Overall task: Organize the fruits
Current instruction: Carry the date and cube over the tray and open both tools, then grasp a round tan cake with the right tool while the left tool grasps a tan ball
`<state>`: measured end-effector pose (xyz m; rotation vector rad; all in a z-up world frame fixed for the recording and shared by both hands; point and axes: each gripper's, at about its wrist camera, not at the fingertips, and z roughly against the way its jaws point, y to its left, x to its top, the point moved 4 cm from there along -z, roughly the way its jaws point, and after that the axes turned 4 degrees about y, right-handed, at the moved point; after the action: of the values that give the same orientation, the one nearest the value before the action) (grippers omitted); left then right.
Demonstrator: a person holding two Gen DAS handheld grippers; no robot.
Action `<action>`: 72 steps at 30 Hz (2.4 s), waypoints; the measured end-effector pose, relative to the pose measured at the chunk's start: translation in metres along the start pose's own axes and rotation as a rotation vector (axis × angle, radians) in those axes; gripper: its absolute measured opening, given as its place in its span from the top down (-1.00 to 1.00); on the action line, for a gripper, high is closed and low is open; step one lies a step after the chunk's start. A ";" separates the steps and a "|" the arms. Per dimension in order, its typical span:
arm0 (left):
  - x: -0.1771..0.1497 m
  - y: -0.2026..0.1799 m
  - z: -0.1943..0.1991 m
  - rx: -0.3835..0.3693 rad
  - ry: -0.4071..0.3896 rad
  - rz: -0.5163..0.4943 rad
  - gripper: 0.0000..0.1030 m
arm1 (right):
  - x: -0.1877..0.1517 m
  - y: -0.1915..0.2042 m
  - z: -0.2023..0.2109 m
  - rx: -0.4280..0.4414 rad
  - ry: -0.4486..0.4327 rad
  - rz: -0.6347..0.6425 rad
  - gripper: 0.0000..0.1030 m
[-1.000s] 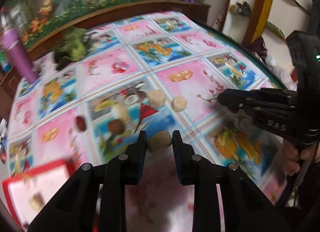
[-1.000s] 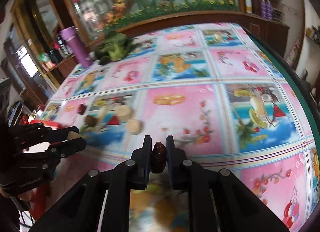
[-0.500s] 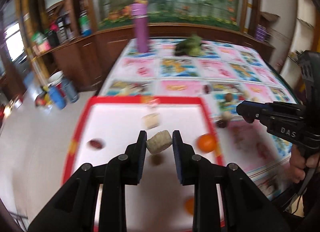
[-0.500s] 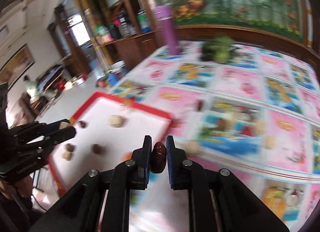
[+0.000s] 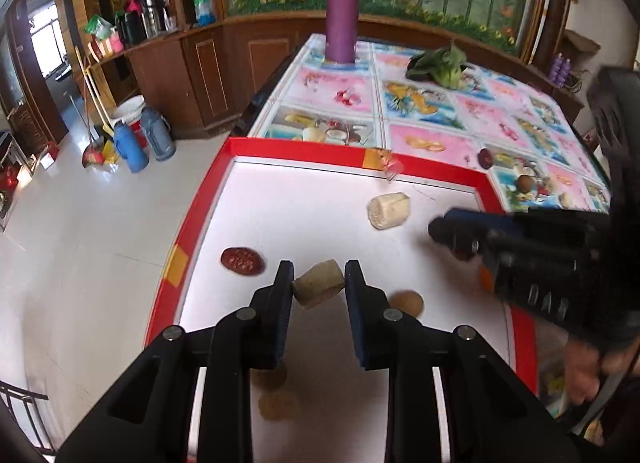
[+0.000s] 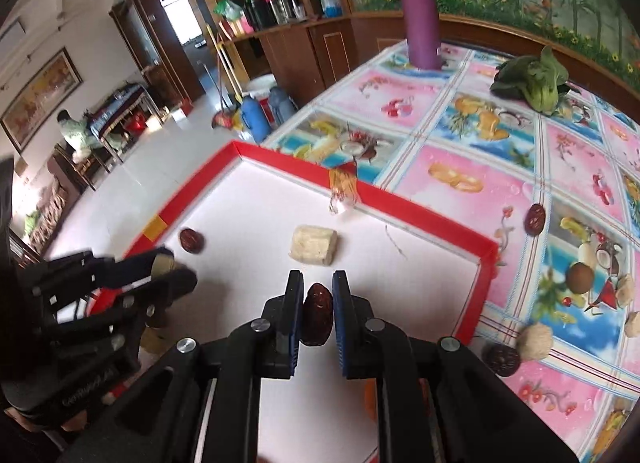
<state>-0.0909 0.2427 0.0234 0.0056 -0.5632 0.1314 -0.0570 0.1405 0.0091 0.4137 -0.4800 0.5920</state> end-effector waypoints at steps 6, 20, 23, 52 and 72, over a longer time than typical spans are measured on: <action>0.005 0.002 -0.022 -0.010 0.073 0.031 0.46 | -0.003 -0.003 -0.008 -0.008 0.027 -0.008 0.76; 0.005 0.004 -0.036 0.024 0.121 0.039 0.45 | -0.007 0.000 -0.017 -0.041 0.055 0.015 0.74; 0.005 0.004 -0.035 0.055 0.125 0.036 0.31 | -0.007 -0.002 -0.014 -0.023 0.060 -0.001 0.58; 0.030 -0.169 0.004 -0.027 -0.031 -0.342 -0.18 | -0.069 -0.229 0.126 -0.248 -0.230 -0.324 0.15; 0.040 -0.218 -0.044 -0.118 0.077 -0.456 -0.18 | -0.071 -0.240 0.088 -0.324 -0.134 -0.295 0.16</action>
<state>-0.0068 0.0331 0.0142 0.0139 -0.4799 -0.3448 0.0116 -0.1149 -0.0127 0.2088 -0.6192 0.1951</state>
